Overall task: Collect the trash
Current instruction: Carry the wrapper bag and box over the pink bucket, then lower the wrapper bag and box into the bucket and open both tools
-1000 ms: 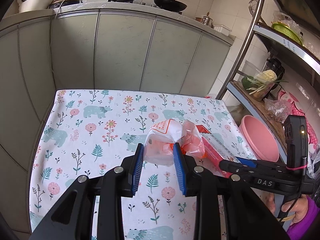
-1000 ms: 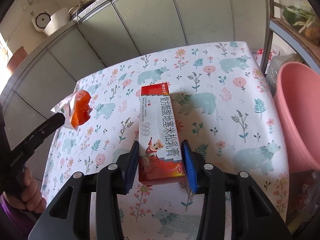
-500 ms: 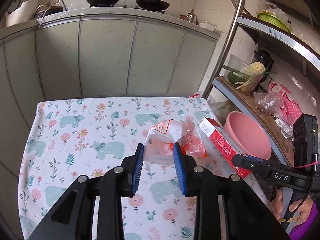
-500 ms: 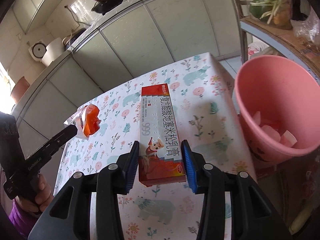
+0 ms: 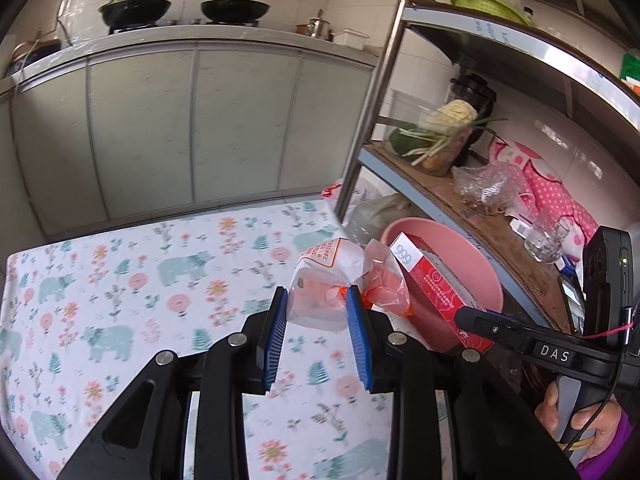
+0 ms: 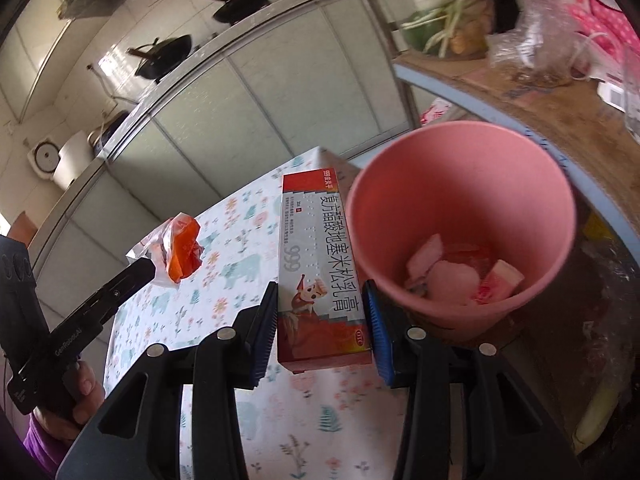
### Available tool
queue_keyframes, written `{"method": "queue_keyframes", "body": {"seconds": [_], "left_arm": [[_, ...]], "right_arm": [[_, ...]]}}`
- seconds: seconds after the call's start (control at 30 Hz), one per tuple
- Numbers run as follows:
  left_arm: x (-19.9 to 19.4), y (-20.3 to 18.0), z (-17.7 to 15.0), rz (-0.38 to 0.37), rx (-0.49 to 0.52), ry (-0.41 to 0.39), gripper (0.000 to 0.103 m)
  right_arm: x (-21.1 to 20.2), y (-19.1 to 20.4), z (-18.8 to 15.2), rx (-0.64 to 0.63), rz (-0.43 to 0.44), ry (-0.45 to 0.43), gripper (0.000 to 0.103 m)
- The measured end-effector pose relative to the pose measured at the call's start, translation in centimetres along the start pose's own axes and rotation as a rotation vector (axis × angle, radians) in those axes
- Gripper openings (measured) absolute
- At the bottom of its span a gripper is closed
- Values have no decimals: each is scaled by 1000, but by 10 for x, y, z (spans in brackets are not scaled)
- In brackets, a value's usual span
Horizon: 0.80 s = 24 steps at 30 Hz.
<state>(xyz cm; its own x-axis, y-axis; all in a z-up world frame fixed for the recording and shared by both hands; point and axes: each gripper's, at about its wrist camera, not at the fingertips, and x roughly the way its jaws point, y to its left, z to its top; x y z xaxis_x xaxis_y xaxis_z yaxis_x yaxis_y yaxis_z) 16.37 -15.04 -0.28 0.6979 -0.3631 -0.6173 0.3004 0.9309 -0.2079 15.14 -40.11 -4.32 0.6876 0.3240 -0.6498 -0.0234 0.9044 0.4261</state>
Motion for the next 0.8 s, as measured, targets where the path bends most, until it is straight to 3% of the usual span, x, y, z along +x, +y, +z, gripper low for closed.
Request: {"method": "queue_keyframes", "body": {"seconds": [0.43,0.8], "left_arm": [[67,-81,13,-112,112,51,29],[122,-116,10,-145,148,133,29]], "right_arm": [[0,-62,18,111,-125,-35,43],[16,-89,22,156,-201,-8,43]]}}
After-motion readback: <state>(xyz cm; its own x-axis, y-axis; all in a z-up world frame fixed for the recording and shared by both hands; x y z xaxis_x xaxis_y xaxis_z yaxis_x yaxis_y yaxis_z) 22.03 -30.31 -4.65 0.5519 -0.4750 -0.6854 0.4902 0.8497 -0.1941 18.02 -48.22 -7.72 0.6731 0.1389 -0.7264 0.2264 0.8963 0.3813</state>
